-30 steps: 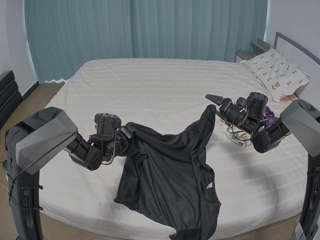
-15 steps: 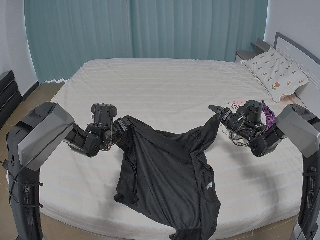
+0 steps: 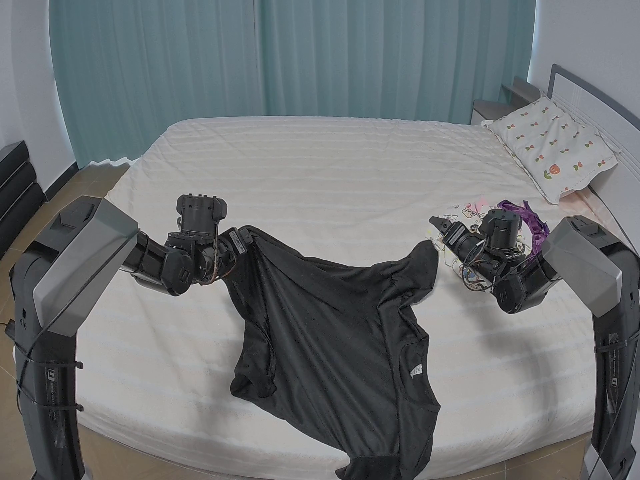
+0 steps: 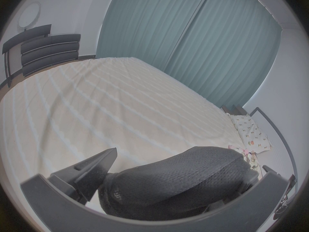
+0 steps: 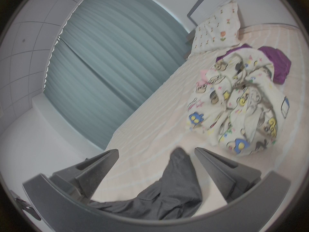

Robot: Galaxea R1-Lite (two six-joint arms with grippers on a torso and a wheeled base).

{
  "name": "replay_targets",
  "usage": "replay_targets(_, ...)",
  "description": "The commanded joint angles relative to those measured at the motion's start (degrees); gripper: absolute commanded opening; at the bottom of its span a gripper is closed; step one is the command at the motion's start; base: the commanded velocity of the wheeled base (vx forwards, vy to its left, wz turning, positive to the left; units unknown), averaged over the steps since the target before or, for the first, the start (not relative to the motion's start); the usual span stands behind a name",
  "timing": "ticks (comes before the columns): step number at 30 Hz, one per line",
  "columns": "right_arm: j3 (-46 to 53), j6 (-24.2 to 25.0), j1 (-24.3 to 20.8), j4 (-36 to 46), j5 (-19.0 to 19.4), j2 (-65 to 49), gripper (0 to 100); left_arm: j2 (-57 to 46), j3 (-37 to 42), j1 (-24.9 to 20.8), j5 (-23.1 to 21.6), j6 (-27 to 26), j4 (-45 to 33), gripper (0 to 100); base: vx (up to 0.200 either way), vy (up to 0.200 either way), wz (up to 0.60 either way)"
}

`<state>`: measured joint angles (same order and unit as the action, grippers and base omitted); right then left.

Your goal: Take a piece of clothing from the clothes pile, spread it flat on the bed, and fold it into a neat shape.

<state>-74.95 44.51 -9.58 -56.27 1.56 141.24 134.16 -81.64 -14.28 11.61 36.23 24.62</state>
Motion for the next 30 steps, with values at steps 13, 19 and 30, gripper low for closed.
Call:
replay_targets(13, 4.1, -0.2, 2.2, 1.6, 2.3, 0.8, 100, -3.2, -5.7, 5.6, -15.3, 5.5, -15.0, 100, 0.0, 0.0, 0.0)
replay_targets(19, 9.3, -0.2, 1.9, 1.6, 5.1, -1.7, 100, -5.4, -5.5, 5.9, -24.3, 10.7, -18.1, 100, 0.0, 0.0, 0.0)
replay_targets(30, 16.6, -2.7, 1.1, 1.4, 9.2, -2.6, 100, -5.9, -9.4, 6.7, -32.3, 3.3, -37.6, 100, 0.0, 0.0, 0.0)
